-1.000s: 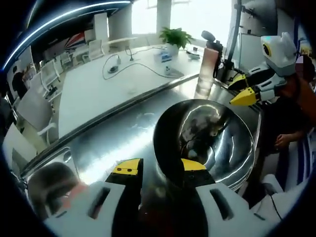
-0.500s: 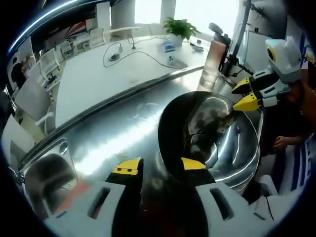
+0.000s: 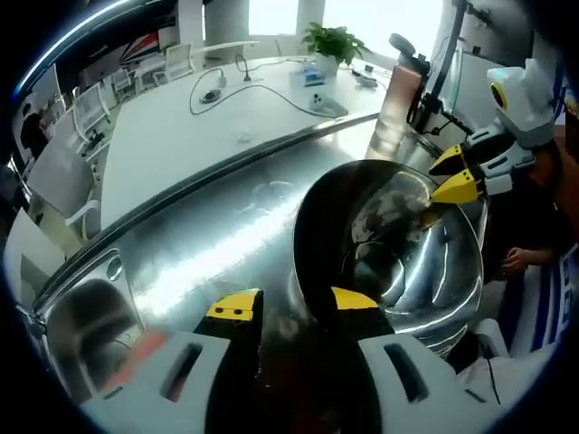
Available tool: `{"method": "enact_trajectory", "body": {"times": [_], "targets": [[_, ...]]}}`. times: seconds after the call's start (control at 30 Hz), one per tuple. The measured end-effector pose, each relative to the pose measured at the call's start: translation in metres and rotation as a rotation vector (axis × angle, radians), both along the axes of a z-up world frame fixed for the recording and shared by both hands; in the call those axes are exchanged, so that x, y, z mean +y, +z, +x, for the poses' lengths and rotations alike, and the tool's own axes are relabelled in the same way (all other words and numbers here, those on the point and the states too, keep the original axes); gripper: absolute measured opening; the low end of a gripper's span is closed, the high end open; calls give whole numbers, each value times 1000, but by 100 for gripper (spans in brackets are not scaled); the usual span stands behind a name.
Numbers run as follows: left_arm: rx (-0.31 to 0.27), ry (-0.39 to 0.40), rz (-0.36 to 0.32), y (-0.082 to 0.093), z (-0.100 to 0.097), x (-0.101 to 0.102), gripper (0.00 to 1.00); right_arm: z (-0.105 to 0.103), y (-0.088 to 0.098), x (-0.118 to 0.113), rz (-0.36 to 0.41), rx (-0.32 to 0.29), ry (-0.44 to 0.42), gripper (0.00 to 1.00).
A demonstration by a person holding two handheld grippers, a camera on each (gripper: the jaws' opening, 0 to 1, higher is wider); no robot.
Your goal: Pick up bowl with dirty water move over sink pour dirty water into sink return bowl to place
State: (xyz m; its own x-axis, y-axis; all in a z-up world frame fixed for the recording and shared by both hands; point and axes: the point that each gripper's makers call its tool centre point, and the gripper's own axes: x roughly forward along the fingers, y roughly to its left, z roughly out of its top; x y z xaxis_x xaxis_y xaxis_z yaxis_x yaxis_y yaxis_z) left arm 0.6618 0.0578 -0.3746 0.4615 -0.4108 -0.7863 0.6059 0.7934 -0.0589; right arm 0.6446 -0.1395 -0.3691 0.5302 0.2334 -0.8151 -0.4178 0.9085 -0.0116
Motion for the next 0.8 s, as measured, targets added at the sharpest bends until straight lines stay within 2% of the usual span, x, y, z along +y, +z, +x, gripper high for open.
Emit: {"method": "enact_trajectory", "body": {"times": [0.5,0.63,0.8], "targets": [[51,4,18,-5,-9,-2,23,-8,-7,6,10,27,-2,16],[68,12,46,-6,-10,-2,20,-9,-10,7,1,37,-3,14],[100,43,83,-8,-13,-3,13,-8,-10,8,-2,48,-15,12]]}}
